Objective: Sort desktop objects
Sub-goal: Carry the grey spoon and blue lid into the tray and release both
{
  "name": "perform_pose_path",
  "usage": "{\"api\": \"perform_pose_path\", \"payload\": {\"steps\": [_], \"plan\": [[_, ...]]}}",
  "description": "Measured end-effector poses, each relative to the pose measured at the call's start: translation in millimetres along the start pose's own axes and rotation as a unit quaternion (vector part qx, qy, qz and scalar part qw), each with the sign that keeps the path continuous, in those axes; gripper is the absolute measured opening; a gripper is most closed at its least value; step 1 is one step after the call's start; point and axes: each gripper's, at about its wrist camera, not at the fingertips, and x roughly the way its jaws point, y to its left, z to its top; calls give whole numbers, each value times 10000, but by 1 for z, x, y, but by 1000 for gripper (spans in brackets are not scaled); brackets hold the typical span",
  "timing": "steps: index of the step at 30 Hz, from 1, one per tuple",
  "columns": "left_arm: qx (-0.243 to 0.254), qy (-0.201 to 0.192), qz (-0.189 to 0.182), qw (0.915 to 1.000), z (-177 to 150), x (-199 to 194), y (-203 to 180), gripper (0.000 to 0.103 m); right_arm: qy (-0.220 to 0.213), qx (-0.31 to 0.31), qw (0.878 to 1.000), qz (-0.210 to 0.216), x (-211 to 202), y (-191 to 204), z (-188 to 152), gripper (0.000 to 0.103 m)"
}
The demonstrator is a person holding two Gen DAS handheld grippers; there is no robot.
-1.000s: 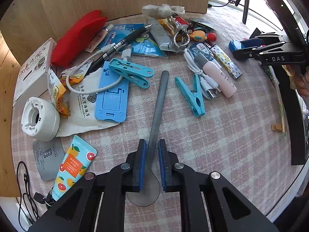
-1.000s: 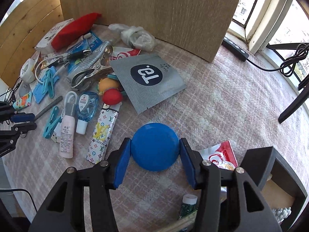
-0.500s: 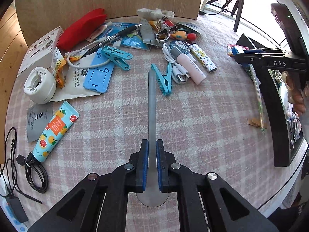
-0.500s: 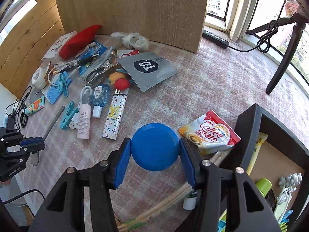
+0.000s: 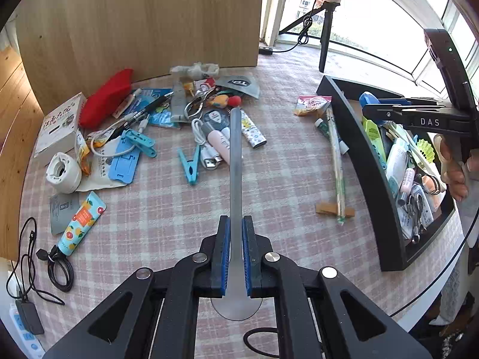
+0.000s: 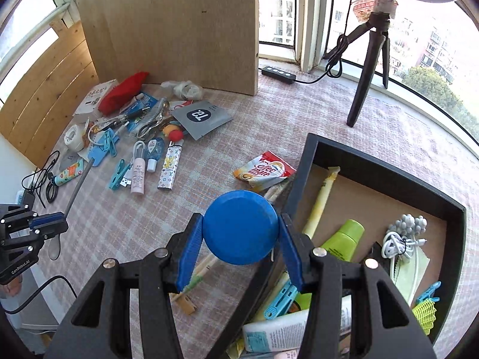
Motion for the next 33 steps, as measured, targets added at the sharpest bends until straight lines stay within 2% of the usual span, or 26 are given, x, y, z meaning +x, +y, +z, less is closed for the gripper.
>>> {"api": "perform_pose_path", "payload": {"steps": [13, 23, 24, 25, 26, 33], "plan": [[719, -240, -756, 9943, 54, 13, -155, 7, -86, 772, 9945, -705, -62, -113, -57, 49], [1085, -247, -966, 9891, 66, 26, -236, 9, -78, 1172, 9891, -889, -83, -168, -94, 49], [1120, -250, -939, 9889, 65, 27, -241, 15, -63, 1191, 9887, -906, -84, -170, -96, 49], [1149, -224, -834, 9896, 65, 29, -246, 46, -49, 1220, 9880, -948, -84, -172, -99, 50], [1157, -255, -747, 9901, 63, 29, -250, 72, -51, 1247, 9875, -966, -85, -173, -101, 50], [1243, -563, -602, 9888, 55, 11, -261, 69, -176, 1221, 9880, -928, -96, -168, -108, 50]]}}
